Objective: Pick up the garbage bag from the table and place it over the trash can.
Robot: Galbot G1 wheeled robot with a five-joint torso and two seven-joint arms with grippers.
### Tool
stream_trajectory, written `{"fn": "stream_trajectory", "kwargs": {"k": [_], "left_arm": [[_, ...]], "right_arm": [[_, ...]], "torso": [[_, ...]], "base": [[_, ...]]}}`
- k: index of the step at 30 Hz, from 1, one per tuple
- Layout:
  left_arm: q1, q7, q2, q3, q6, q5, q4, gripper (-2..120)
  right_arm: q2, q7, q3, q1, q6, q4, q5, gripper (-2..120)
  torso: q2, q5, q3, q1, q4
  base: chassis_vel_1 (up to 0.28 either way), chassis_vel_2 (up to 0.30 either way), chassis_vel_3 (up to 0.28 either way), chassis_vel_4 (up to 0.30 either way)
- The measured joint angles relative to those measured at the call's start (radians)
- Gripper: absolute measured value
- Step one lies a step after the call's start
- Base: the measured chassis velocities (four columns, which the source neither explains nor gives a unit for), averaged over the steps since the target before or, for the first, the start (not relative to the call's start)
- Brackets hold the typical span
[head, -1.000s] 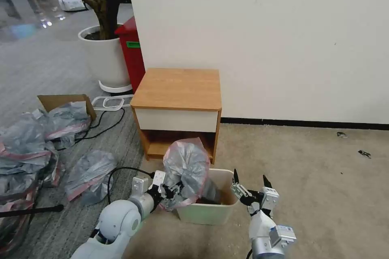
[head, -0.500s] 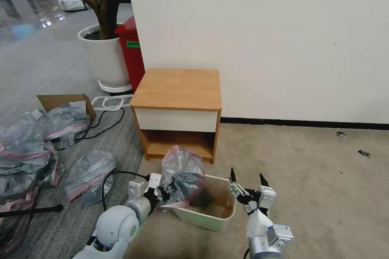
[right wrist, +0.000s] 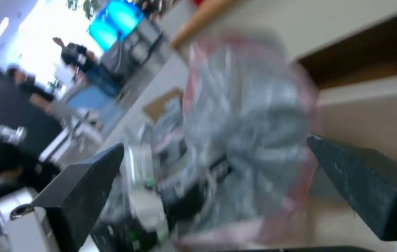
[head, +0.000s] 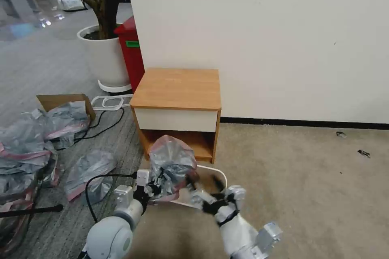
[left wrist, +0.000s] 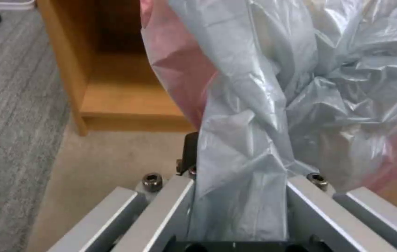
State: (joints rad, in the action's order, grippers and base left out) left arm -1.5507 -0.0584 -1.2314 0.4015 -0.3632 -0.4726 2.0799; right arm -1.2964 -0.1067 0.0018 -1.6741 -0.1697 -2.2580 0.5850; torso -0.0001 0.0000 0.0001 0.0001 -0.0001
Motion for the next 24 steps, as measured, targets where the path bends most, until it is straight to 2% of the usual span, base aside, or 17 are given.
{"fn": "stream_trajectory", "kwargs": {"k": [8, 17, 24], "left_arm": [[-0.053, 0.031, 0.002, -0.003, 0.031, -0.010, 0.065, 4], [-0.079, 0.037, -0.005, 0.002, 0.044, -0.008, 0.079, 4], [-0.086, 0.038, -0.010, 0.004, 0.048, -0.007, 0.083, 4]], "right_arm": [[-0.009, -0.025, 0.016, 0.148, -0.060, 0.109, 0.094, 100], [-0.003, -0.025, 0.047, 0.166, -0.043, 0.166, 0.080, 100], [-0.003, -0.013, 0.055, 0.170, -0.035, 0.160, 0.093, 100]], "torso": [[0.000, 0.0000, 0.000, 0.000, 0.0002], [0.000, 0.0001, 0.000, 0.000, 0.0001], [0.000, -0.0001, 0.000, 0.000, 0.0001]], "base": [[0.000, 0.000, 0.000, 0.000], [0.000, 0.000, 0.000, 0.000], [0.000, 0.000, 0.000, 0.000]]}}
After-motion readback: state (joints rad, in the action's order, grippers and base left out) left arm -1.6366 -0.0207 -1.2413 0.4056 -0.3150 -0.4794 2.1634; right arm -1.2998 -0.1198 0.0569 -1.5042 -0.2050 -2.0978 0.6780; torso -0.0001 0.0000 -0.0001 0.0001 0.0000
